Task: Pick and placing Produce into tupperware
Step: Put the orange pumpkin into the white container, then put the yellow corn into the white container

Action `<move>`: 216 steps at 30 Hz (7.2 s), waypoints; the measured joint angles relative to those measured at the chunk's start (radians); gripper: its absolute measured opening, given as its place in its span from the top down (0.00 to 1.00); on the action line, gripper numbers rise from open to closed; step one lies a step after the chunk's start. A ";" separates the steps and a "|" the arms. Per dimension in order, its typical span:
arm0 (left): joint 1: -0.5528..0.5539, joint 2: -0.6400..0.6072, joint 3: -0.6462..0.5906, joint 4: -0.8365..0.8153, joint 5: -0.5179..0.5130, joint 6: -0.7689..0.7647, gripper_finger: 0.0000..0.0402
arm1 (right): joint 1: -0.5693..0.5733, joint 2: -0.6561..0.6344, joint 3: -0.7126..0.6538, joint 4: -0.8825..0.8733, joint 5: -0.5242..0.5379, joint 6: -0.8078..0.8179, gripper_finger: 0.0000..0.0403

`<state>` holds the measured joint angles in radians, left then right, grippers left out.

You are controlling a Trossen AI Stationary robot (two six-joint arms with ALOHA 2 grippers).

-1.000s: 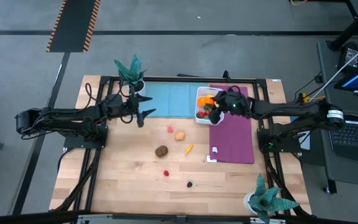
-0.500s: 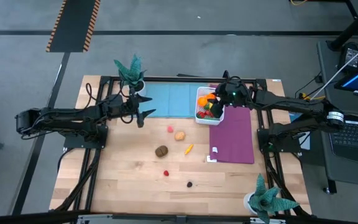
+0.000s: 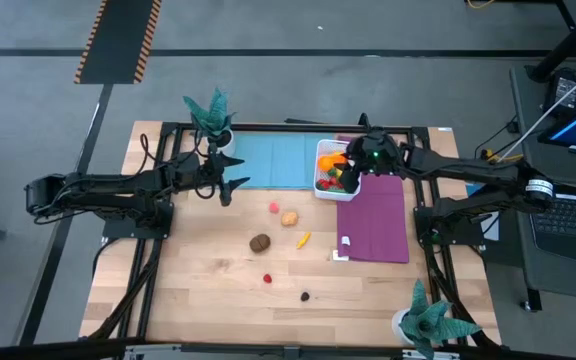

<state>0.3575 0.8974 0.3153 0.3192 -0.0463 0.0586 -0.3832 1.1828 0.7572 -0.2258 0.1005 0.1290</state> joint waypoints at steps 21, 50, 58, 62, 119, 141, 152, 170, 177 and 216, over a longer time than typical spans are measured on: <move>0.000 0.000 0.000 0.003 0.000 0.000 0.35 | 0.001 0.018 -0.294 0.428 -0.026 0.079 0.58; -0.001 0.000 0.000 0.003 0.000 -0.003 0.35 | 0.000 0.203 -0.283 0.591 -0.026 0.019 0.54; -0.001 0.000 0.000 0.003 0.000 -0.003 0.35 | 0.000 0.203 -0.282 0.604 -0.024 0.022 0.44; -0.001 0.000 0.000 0.003 0.000 -0.003 0.35 | 0.000 0.203 -0.282 0.606 -0.024 0.008 0.40; -0.274 0.000 0.001 -0.036 0.111 -0.053 0.35 | 0.330 0.362 -0.008 0.271 -0.305 -0.303 0.39; -0.282 0.000 0.001 -0.061 0.110 -0.053 0.35 | 0.444 0.679 0.212 0.072 -0.252 -0.527 0.39; -0.282 0.000 0.001 -0.061 0.110 -0.056 0.35 | 0.447 0.716 0.212 0.122 -0.260 -0.524 0.47; -0.282 0.000 0.001 -0.061 0.110 -0.056 0.35 | 0.446 0.721 0.210 0.163 -0.279 -0.524 0.78; -0.282 0.000 0.000 -0.060 0.110 -0.056 0.35 | 0.444 0.721 0.210 0.169 -0.273 -0.505 0.91; -0.276 0.000 0.000 -0.057 0.048 -0.053 0.35 | 0.181 0.068 -0.128 0.351 -0.263 -0.335 0.98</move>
<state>0.0814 0.8970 0.3151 0.2626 0.0018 0.0052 -0.2017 1.2509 0.6295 0.1253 -0.1628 -0.2057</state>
